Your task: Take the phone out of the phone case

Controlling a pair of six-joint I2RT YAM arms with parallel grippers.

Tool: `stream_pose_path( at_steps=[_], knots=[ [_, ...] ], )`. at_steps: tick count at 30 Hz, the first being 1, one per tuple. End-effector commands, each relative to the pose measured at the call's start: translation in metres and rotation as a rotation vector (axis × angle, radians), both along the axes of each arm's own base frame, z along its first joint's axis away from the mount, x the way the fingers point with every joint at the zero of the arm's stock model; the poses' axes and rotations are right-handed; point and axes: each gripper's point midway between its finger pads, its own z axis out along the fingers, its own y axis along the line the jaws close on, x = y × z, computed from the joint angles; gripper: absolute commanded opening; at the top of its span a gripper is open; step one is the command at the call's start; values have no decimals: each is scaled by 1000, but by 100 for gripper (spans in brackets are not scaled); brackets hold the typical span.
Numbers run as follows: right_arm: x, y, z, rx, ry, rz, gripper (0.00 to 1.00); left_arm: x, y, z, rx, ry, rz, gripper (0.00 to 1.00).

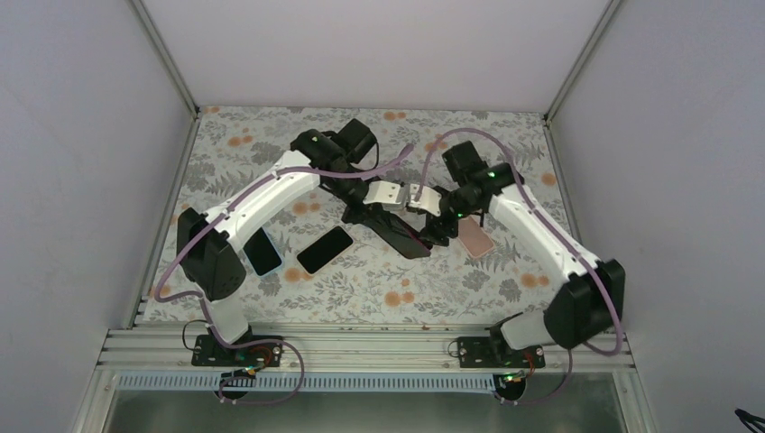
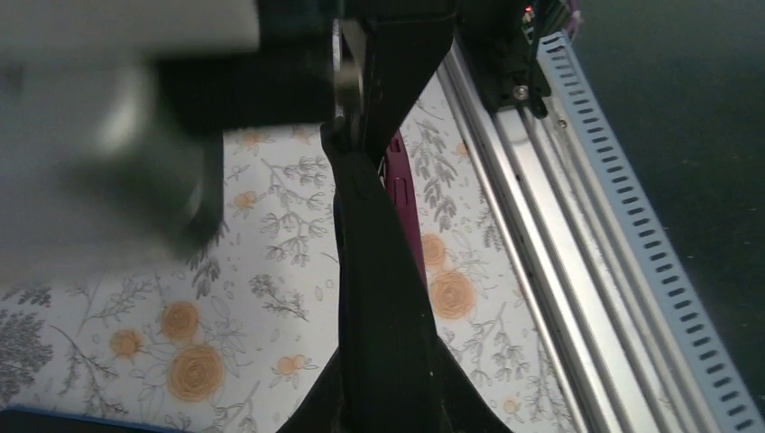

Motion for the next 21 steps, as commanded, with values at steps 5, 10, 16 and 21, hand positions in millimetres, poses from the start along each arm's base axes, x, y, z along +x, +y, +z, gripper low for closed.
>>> stream_pose_path(
  at_steps=[5,10,16,21],
  knots=[
    [-65,101,76,465,177,451,75,5,-56,84,-378,-104,-78,2],
    [-46,86,109,562,173,397,36,29,-64,69,-374,-176,26,2],
    [-1,52,111,502,128,186,4,72,-52,74,-344,-439,215,50],
    [37,11,95,480,175,-32,4,105,-21,102,-344,-624,422,100]
  ],
)
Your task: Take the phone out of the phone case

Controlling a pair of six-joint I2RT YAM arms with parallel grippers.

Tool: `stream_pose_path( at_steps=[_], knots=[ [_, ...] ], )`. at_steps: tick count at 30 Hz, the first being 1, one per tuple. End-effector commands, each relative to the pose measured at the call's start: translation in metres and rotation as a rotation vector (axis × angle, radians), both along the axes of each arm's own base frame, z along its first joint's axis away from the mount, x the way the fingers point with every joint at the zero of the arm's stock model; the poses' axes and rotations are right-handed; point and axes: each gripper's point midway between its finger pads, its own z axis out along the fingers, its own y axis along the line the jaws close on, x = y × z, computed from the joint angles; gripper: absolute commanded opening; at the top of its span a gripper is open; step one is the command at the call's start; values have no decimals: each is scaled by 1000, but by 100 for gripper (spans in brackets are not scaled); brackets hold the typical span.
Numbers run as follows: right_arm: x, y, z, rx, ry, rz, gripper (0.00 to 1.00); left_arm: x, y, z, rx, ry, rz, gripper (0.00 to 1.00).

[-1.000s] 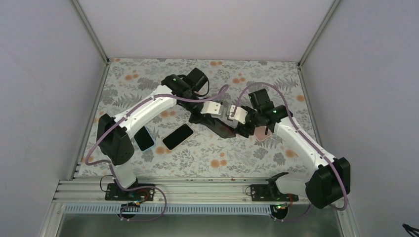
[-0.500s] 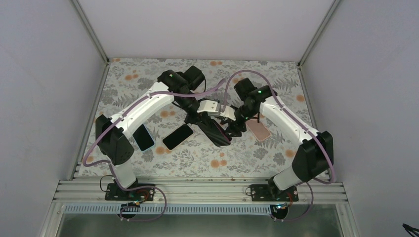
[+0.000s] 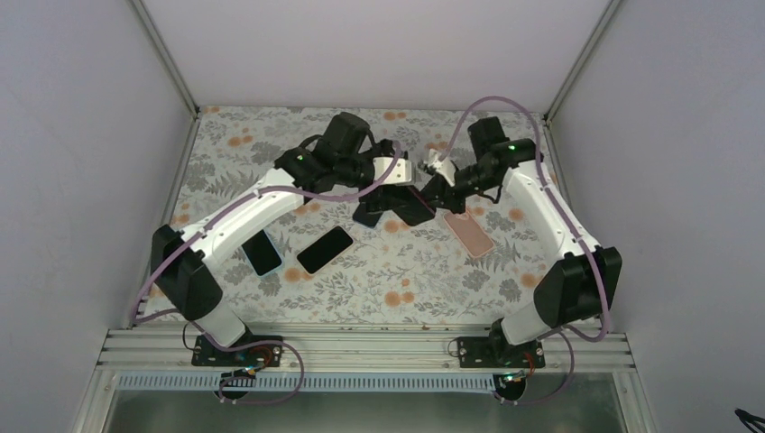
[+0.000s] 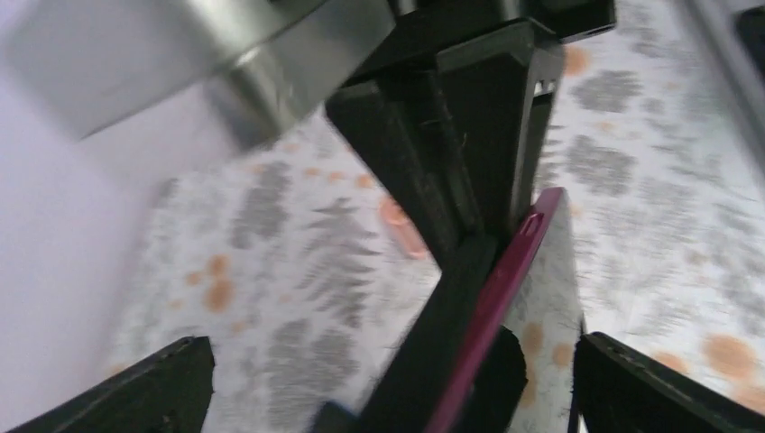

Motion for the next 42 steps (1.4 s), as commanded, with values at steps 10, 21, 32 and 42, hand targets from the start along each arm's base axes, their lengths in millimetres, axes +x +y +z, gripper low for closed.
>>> stream_pose_path(
  at_steps=[10,21,32,42],
  knots=[
    [175,-39,92,259,-153,-678,4,59,3,85,-260,-419,375,100],
    [208,-38,172,403,-307,-854,4,109,-23,76,-386,-522,630,100],
    [203,-24,152,426,-217,-824,3,142,-11,91,-515,-612,851,100],
    [208,-16,137,428,-154,-801,3,148,-24,76,-500,-599,822,100]
  ],
)
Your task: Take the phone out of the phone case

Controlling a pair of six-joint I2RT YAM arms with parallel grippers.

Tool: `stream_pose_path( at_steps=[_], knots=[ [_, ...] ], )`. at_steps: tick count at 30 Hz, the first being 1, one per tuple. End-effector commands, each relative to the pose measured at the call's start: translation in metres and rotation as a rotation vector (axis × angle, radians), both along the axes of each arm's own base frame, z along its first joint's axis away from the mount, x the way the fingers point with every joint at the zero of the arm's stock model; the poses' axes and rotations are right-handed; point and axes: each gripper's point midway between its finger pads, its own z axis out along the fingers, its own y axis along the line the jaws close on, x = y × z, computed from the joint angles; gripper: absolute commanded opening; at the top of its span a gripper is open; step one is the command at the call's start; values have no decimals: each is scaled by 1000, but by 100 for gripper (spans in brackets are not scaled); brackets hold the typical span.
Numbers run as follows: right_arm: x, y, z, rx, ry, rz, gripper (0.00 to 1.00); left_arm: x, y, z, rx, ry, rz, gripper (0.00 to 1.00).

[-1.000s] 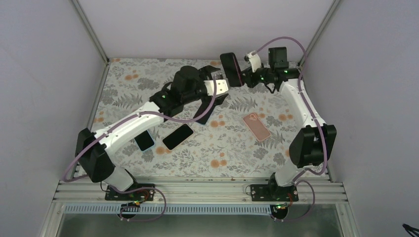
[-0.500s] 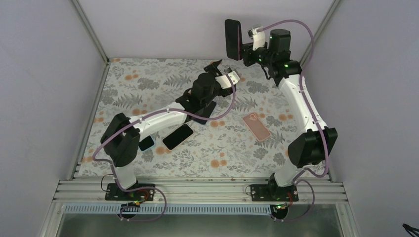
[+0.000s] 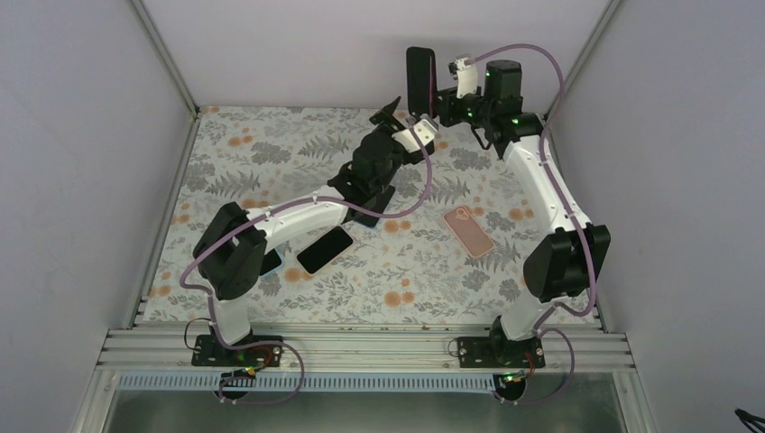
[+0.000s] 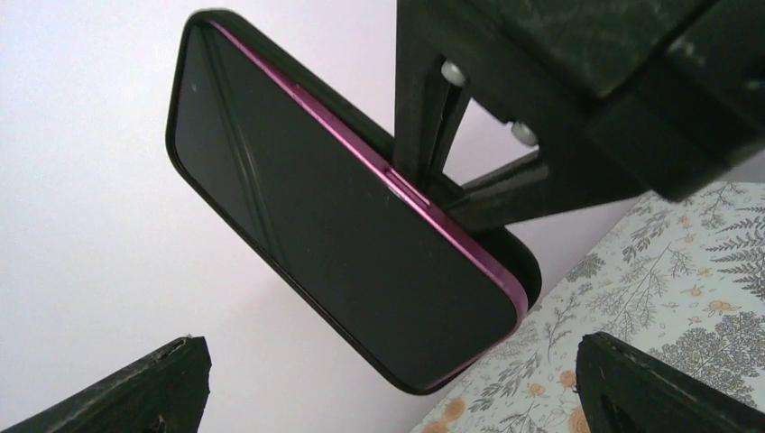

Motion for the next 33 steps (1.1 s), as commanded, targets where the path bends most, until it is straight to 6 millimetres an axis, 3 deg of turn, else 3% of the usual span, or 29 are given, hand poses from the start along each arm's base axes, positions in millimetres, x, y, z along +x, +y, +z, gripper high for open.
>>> stream_pose_path(
  at_steps=[1,12,20,33],
  knots=[
    [1,13,21,53,-62,48,3,6,-5,8,-49,-27,7,100],
    [-5,16,19,57,-60,67,3,19,-4,-1,-36,-44,41,100],
    [-2,16,12,46,-55,66,3,14,2,11,-54,-43,11,100],
    [-2,17,10,34,-62,68,3,18,17,14,-64,-56,34,100]
  ],
)
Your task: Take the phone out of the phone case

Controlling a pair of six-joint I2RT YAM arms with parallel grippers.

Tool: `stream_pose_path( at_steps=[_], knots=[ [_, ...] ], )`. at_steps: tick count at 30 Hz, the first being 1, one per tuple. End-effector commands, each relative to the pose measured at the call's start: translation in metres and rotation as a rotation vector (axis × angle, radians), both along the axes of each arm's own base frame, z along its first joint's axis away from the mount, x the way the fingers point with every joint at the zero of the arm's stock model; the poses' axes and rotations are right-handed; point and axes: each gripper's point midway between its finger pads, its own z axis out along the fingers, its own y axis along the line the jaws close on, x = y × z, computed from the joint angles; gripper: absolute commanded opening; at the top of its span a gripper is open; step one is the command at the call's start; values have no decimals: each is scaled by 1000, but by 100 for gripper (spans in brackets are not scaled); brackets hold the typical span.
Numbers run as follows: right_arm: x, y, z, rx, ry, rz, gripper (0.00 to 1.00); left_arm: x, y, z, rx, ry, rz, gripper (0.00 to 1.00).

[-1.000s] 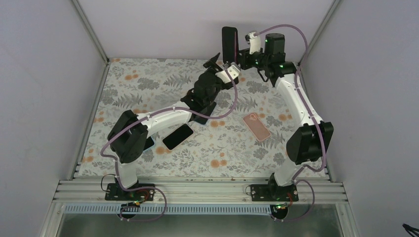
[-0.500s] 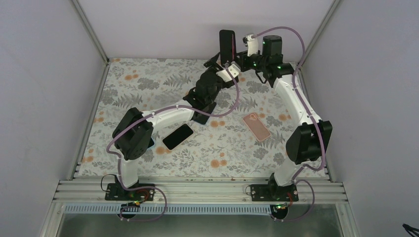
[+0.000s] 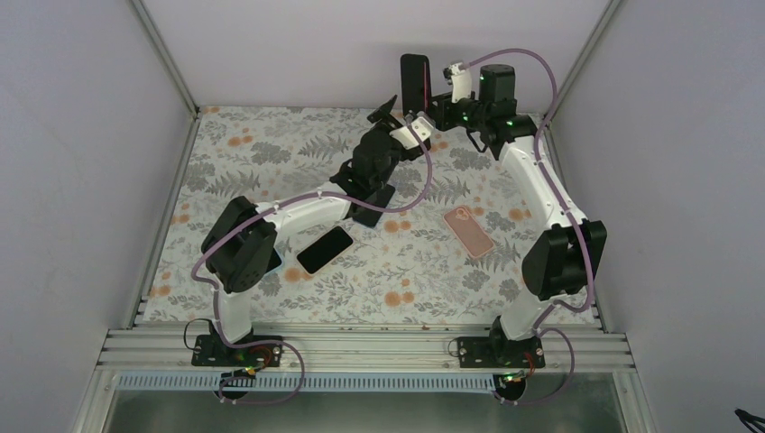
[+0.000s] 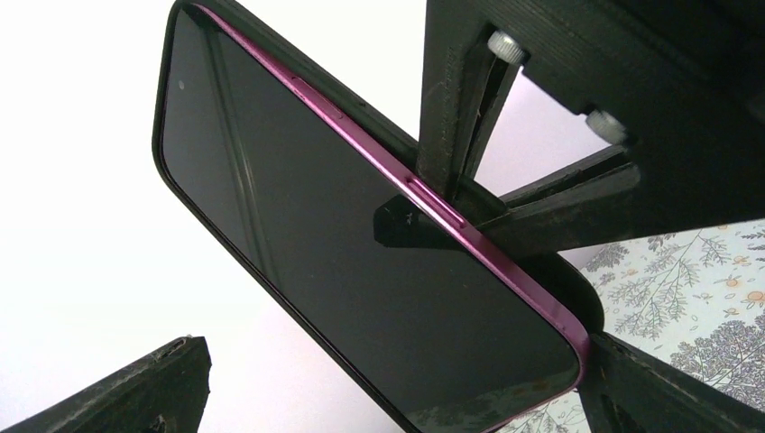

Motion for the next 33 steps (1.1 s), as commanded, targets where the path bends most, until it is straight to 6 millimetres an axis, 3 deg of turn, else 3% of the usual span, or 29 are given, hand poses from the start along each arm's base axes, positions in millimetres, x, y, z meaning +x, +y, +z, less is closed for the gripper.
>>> stream_pose_path(
  at_steps=[1,8,11,14,18,23,33],
  knots=[
    [-3,6,31,29,-106,30,3,-5,12,32,-67,-58,8,100],
    [-7,14,27,18,-107,50,3,4,17,39,-75,-82,52,100],
    [-7,15,23,9,-100,52,3,5,27,55,-81,-148,106,100],
    [-6,17,14,-1,-84,54,3,-2,45,76,-90,-263,184,90],
    [-5,20,-1,-13,-58,53,3,-28,71,103,-103,-455,259,73],
    [-8,31,-10,-16,-40,83,3,-38,85,110,-79,-533,280,73],
    [-40,72,-24,-43,-34,197,3,-21,96,119,-41,-598,344,72]
  ],
)
